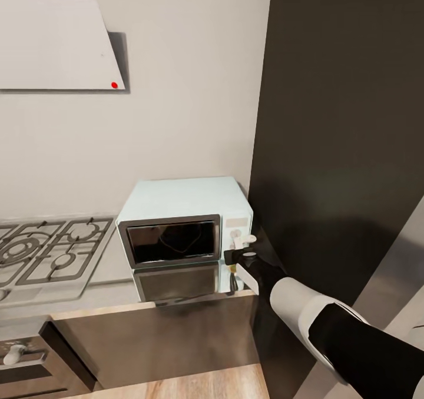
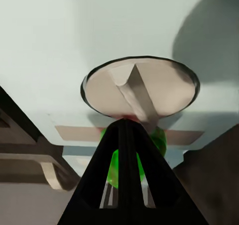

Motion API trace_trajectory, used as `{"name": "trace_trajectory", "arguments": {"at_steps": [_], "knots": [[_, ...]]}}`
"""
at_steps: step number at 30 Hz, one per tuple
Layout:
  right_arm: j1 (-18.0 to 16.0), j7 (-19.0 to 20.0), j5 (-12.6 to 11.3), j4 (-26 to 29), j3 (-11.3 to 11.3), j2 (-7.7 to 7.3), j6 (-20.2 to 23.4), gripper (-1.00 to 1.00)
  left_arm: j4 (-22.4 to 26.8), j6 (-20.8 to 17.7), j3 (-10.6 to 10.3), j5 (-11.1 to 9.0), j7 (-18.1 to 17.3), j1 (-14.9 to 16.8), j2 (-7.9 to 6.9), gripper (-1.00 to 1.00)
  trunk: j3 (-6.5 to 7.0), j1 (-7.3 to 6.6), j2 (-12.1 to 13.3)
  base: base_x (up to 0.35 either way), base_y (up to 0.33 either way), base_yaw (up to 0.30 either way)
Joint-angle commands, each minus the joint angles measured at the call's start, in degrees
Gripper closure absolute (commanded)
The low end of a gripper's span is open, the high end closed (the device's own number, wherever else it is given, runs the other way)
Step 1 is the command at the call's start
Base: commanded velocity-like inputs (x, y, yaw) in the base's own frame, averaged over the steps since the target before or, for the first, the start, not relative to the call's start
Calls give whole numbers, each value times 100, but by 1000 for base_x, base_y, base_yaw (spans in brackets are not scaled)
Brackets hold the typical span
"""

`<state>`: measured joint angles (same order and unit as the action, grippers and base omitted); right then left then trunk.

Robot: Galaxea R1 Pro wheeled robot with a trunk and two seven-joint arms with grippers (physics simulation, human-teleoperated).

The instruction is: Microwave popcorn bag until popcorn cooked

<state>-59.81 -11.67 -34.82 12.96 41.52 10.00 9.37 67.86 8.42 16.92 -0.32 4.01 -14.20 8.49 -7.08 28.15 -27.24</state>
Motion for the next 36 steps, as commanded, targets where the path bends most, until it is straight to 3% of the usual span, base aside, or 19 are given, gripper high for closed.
{"name": "trace_trajectory", "arguments": {"at_steps": [1, 11, 15, 22, 29, 36], "knots": [[-40, -64, 134, 13, 41, 0, 39, 100, 4, 11, 4, -3, 12, -1, 3, -100, -9, 5, -8, 0, 0, 0], [-40, -64, 134, 13, 41, 0, 39, 100, -14, 11, 5, -3, 12, 5, 3, -100, -9, 5, -8, 0, 0, 0], [-45, -64, 134, 13, 48, 0, 39, 100, -394, 11, 20, -3, 12, 173, -5, -100, -9, 5, -8, -33, 0, 0], [-48, -64, 134, 13, 49, 0, 39, 100, -474, 11, 22, -3, 12, 215, -6, -100, -9, 5, -8, -302, 0, 0], [-49, -61, 139, 24, 57, 0, 36, 100, -475, 11, 22, -3, 12, 216, -6, -100, -9, 5, -8, -66, 0, 0], [27, -17, 143, 458, 47, 0, -223, 100, -484, 11, 22, -3, 12, 241, -8, -100, -9, 5, -8, -319, 0, 0]]}}
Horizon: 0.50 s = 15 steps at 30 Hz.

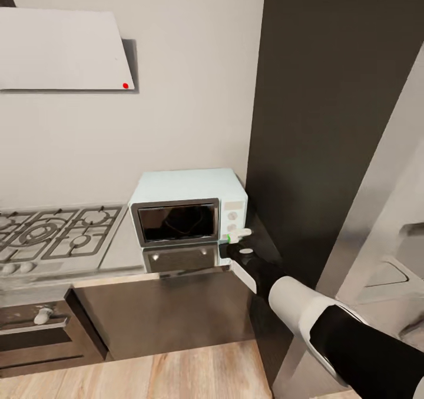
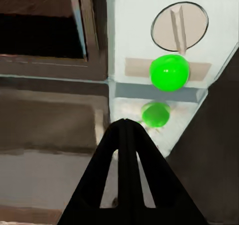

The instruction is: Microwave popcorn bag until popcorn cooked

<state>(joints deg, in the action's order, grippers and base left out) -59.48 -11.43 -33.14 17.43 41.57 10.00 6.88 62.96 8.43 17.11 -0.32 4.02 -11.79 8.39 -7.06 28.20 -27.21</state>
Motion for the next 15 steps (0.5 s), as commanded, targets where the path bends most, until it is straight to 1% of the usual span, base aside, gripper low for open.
{"name": "trace_trajectory", "arguments": {"at_steps": [1, 3, 4, 5, 6, 7, 8, 9, 10, 11, 13, 14, 15], "knots": [[74, -47, -26, 230, 35, -7, 17, 100, 6, 10, 3, -3, 12, 0, 4, -100, -11, 0, -11, -344, 0, 0], [259, -70, -26, 888, 35, -189, 182, 100, 6, 10, 3, -3, 12, 3, 5, -100, -11, 0, -11, -344, 0, 0], [329, -73, -26, 1132, 35, -267, 252, 100, 6, 10, 3, -3, 12, 2, 4, -100, -11, 0, -11, -316, 0, 0], [437, -81, -29, 1448, 30, -380, 335, 100, 6, 10, 3, -3, 12, 2, 4, -100, -11, 0, -11, -219, 0, 0], [616, -123, -32, 1968, 24, -557, 484, 100, 6, 10, 3, -3, 12, 1, 5, -100, -11, 0, -11, -112, 0, 0], [798, -251, -34, 2516, 21, -729, 658, 100, 6, 10, 3, -3, 12, 1, 5, -100, -11, 0, -11, -57, 0, 0], [919, -380, -31, 2862, 20, -837, 770, 100, 6, 10, 3, -3, 12, 1, 5, -100, -11, 0, -11, -37, 0, 0], [1202, -750, -26, 3628, 19, -1051, 993, 100, 6, 10, 3, -3, 12, 1, 4, -100, -11, 0, -11, -12, 0, 0], [1291, -858, -23, 3874, 18, -1120, 1069, 100, 6, 10, 3, -3, 12, 1, 4, -100, -11, 0, -11, -8, 0, 0], [1424, -977, -23, 4249, 18, -1254, 1193, 100, 6, 10, 3, -3, 12, 1, 4, -100, -11, 0, -11, -3, 0, 0], [1542, -1035, -20, 4596, 23, -1400, 1258, 100, 6, 10, 3, -3, 12, 7, 5, -100, -11, 0, -11, -23, 0, 0], [1591, -1045, -19, 4722, 25, -1449, 1269, 100, 6, 10, 3, -3, 12, 16, 5, -100, -11, 0, -11, -138, 0, 0], [1677, -1054, -18, 4918, 26, -1529, 1283, 100, 2, 10, 3, -3, 12, 37, 5, -100, -11, 0, -11, -238, 0, 0]]}}
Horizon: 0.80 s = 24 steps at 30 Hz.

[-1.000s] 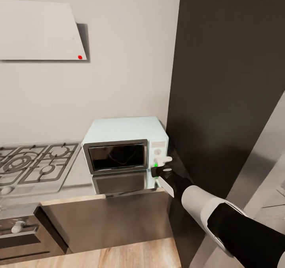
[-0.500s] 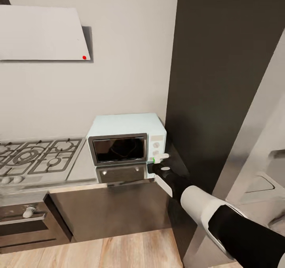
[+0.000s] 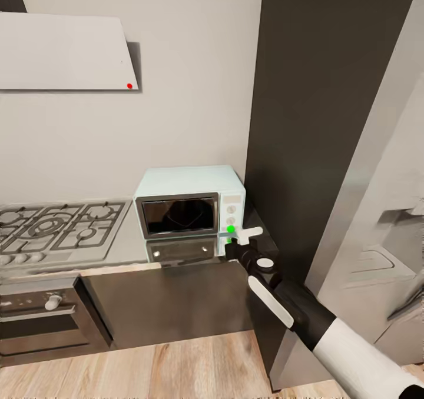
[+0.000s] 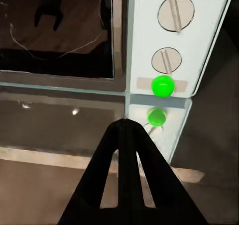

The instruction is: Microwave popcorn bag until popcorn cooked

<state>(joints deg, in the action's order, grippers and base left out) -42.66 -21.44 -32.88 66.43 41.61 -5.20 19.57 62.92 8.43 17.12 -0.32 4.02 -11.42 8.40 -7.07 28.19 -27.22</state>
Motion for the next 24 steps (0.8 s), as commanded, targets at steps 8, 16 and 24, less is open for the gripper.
{"name": "trace_trajectory", "arguments": {"at_steps": [8, 16, 24], "knots": [[542, -265, 29, 849, 51, -355, 26, 100, -138, 10, 2, -3, 19, 43, -1, -100, -11, 0, -10, -333, 0, 0], [1398, -338, 1075, 1265, 39, -326, 17, 100, -140, 7, 2, -12, 29, 44, -2, -100, -11, 0, -10, -133, 0, 0], [2085, -176, 2023, -2713, -101, 23, -2590, 100, -3172, 14, -68, 23, 29, 1668, -796, -100, -11, 0, -10, -1, 0, 0]]}}
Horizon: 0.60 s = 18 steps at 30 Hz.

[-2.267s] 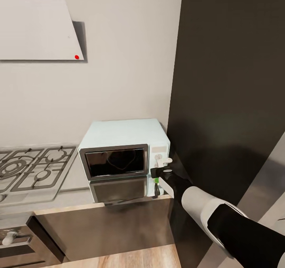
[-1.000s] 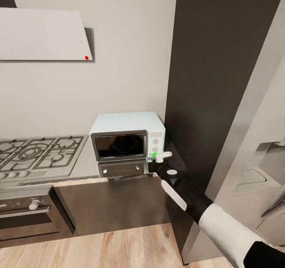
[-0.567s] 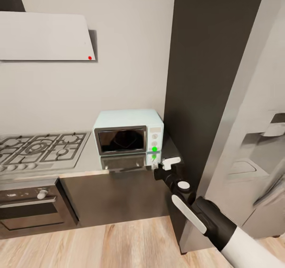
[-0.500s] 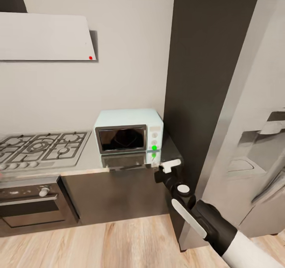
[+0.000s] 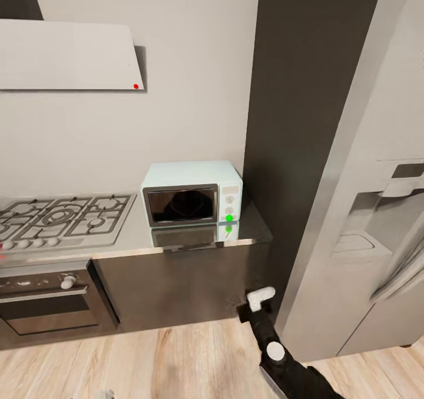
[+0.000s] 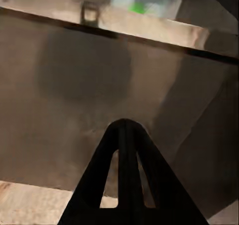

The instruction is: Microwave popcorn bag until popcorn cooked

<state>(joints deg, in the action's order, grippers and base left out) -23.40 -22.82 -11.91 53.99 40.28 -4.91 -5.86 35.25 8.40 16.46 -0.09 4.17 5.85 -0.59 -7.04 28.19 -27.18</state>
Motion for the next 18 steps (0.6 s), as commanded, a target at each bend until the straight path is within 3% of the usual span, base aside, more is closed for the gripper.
{"name": "trace_trajectory", "arguments": {"at_steps": [1, 13, 14, 18], "knots": [[158, -38, -75, -1470, 27, -9, -47, 100, -405, 18, -3, 0, 14, -60, 103, -100, -14, 0, -14, 0, 0, 0], [160, -27, -82, -1425, 30, -9, 128, 100, -405, 18, -3, 0, 14, -60, 103, -100, -14, 0, -14, 0, 0, 0], [160, -28, -79, -1417, 30, -10, 150, -100, -405, 18, -3, 0, 14, -59, 103, -100, -14, 0, -14, 0, 0, 0], [168, -27, -82, -1402, 24, -9, 174, -100, -405, 19, -3, 0, 18, -58, 103, -100, -14, 0, -14, 0, 0, 0]]}}
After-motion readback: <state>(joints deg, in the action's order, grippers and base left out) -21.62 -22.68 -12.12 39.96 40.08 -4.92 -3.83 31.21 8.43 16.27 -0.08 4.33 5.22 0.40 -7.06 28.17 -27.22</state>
